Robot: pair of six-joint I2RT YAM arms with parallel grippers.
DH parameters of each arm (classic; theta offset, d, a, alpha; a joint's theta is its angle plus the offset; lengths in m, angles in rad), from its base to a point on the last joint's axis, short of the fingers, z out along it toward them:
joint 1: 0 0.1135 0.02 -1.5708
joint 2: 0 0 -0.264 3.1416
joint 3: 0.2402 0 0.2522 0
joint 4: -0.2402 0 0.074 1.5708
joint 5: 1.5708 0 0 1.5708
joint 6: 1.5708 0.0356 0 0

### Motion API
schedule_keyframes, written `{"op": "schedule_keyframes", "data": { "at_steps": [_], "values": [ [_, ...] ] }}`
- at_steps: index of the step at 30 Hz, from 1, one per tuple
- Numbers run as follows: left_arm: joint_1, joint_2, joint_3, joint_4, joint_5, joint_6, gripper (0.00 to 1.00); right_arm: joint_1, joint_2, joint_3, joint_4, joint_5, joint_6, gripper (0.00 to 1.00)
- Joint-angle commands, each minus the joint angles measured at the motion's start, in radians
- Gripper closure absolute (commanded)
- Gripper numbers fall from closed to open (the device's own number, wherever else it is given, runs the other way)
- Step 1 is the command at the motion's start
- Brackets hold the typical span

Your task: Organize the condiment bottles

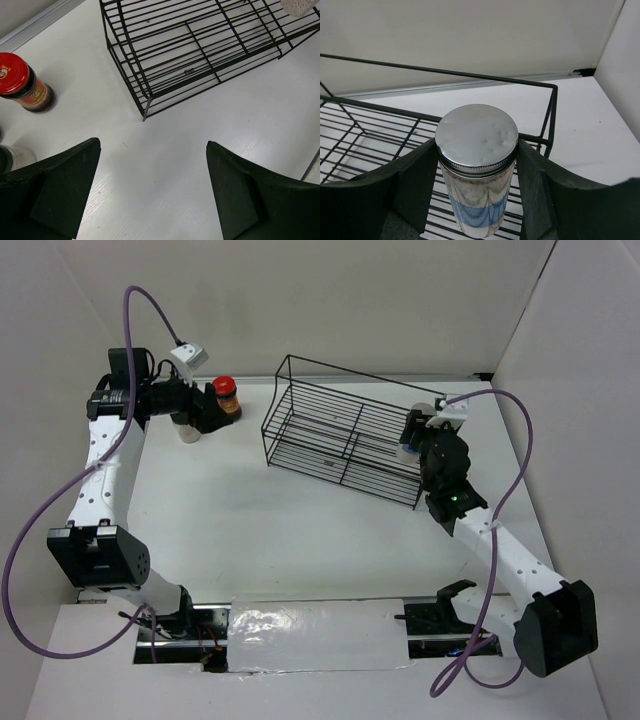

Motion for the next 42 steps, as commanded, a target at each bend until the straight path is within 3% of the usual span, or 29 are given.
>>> {"op": "schedule_keyframes", "data": {
  "at_steps": [1,7,12,23,25,26,29,30,36,42],
  "values": [
    [0.013,-0.039,-0.003,0.033,0.0,-0.014,0.01,-0.004,-0.039,-0.022,0.175,-0.08,-0.055,1.0],
    [0.013,-0.036,0.002,0.038,0.009,-0.005,0.01,-0.016,-0.018,-0.008,0.219,-0.108,-0.169,1.0],
    [0.013,-0.043,-0.012,0.045,0.012,0.005,0.01,-0.053,-0.047,-0.063,0.244,-0.199,-0.178,1.0],
    [0.016,-0.051,-0.027,0.055,0.014,0.023,0.01,-0.073,-0.059,-0.12,0.206,-0.234,-0.114,0.99],
    [0.017,-0.05,-0.029,0.056,0.02,0.024,0.01,-0.075,-0.073,-0.111,0.177,-0.244,-0.105,0.62],
    [0.016,-0.05,-0.029,0.056,0.022,0.024,0.01,-0.076,-0.076,-0.094,0.163,-0.244,-0.096,0.26],
    [0.016,-0.048,-0.026,0.055,0.029,0.023,0.01,-0.078,-0.085,-0.05,0.092,-0.246,-0.088,0.1],
    [0.016,-0.047,-0.024,0.056,0.031,0.02,0.01,-0.076,-0.087,-0.04,0.065,-0.243,-0.086,0.0],
    [0.017,-0.043,-0.015,0.07,-0.013,-0.002,0.01,-0.075,-0.12,0.055,-0.041,-0.235,-0.092,0.0],
    [0.055,-0.022,-0.021,0.128,-0.239,-0.089,0.01,-0.081,-0.176,0.191,-0.237,-0.205,-0.14,0.0]
  ]
}}
